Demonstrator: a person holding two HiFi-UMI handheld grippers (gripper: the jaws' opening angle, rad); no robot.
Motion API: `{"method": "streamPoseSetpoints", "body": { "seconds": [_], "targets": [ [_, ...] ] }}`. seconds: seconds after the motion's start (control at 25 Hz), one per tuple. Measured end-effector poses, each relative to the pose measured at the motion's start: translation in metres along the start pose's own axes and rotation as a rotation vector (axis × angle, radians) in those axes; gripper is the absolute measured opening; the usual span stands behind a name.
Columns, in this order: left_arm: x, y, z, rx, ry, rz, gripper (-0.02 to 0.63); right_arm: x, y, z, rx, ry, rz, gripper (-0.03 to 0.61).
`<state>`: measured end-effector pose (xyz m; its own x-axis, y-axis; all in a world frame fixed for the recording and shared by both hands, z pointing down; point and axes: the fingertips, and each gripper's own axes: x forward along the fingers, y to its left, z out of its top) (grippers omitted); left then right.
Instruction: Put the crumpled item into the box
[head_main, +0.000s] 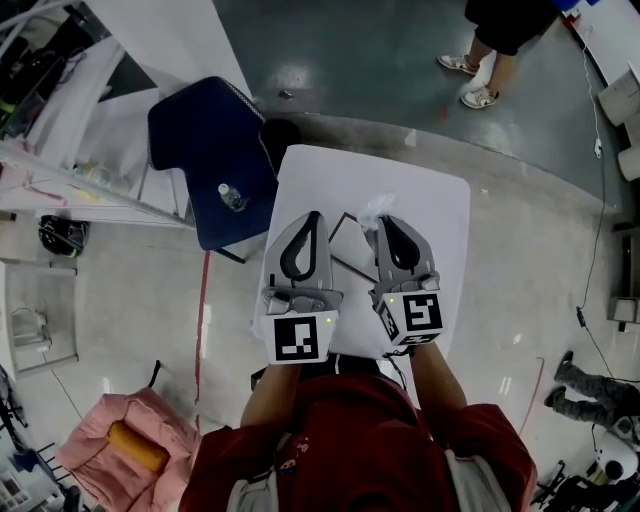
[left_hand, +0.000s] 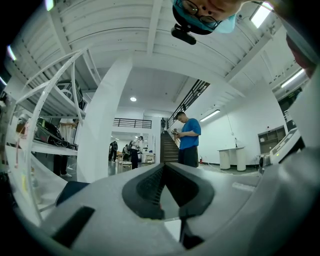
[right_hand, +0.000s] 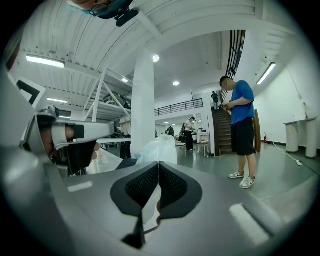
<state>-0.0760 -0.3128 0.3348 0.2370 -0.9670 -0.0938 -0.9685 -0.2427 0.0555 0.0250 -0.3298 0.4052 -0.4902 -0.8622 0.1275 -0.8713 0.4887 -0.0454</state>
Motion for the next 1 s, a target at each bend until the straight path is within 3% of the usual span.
{"method": "streamPoseSetpoints", "body": {
  "seconds": [0.52,1.0],
  "targets": [
    [-0.005,0.017,-0.027,-0.022,0.002,-0.010,0.003,0.027,0.014,-0.087,-0.022,0.226,0.027,0.005],
    [-0.012,0.029,-0.040,0.025,-0.009,-0.019,0.003,0.040,0.011,-0.179,-0.062,0.472,0.040,0.005]
  ]
}}
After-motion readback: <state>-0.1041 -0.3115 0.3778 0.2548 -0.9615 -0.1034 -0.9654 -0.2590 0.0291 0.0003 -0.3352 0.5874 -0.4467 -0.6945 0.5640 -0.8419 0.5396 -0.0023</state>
